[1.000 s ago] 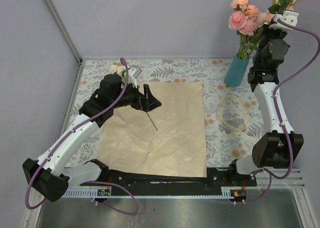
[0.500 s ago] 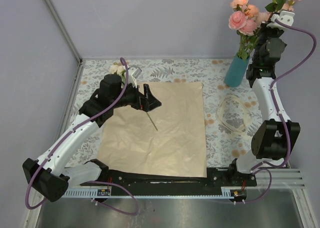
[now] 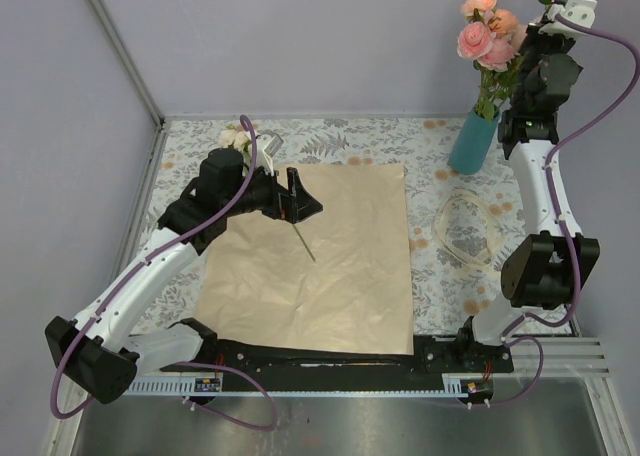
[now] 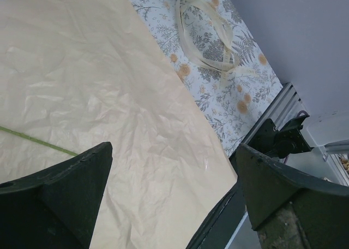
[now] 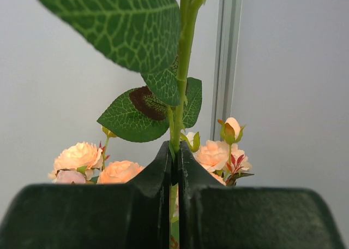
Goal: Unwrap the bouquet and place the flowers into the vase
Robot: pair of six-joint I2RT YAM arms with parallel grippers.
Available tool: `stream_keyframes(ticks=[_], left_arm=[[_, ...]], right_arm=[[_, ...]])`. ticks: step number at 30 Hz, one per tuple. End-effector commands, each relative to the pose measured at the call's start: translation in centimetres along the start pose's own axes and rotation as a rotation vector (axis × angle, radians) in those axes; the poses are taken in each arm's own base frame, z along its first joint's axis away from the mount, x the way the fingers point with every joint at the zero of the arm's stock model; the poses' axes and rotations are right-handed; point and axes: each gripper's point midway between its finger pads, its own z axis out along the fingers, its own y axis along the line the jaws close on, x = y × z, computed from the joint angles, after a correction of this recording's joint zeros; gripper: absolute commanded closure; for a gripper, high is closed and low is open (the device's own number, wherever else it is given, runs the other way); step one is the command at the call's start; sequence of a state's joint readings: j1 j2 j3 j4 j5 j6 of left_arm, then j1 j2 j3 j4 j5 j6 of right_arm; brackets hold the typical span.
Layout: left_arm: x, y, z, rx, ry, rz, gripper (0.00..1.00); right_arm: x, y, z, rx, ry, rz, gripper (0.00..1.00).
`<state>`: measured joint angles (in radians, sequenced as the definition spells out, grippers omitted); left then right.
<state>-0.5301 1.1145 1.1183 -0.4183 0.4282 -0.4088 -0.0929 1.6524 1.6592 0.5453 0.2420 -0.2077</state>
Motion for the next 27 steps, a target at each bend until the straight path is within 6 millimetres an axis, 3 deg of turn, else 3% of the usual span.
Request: stream_keyframes(ticks=[1, 9, 17, 20, 25, 27], left_arm=[[-1.7, -0.4, -0.2, 0.001, -0.053, 0.037, 0.01], [-1.7, -0.3, -0.3, -0.005, -0.054, 0.037, 0.01], [-1.8, -0.3, -0.3, -0.008, -0.062, 0.037, 0.01], [-1.6, -0.2, -0.1, -0.008, -0.052, 0.032, 0.01], [-1.7, -0.3, -0.3, -0.006, -0.056, 0.036, 0.01], [-1.8, -0.2, -0.5, -0.017, -0.064, 0.04, 0.01]], right_arm=[[-1.2, -0.1, 0.2, -0.01, -0.025, 0.004, 1.0], [3.8, 0.5, -0.6, -0.043, 0.075, 0.017, 1.0], [11.1, 1.7, -1.9, -0.093, 0.251, 0.022, 1.0], [12.7, 1.5, -2.5, -0.085, 0.297, 0.023, 0.97], [12.7, 1.1, -3.5, -0.066, 0.337, 0.04, 0.83], [12.0, 0.5, -4.0, -0.044, 0.35, 0.045, 0.72]])
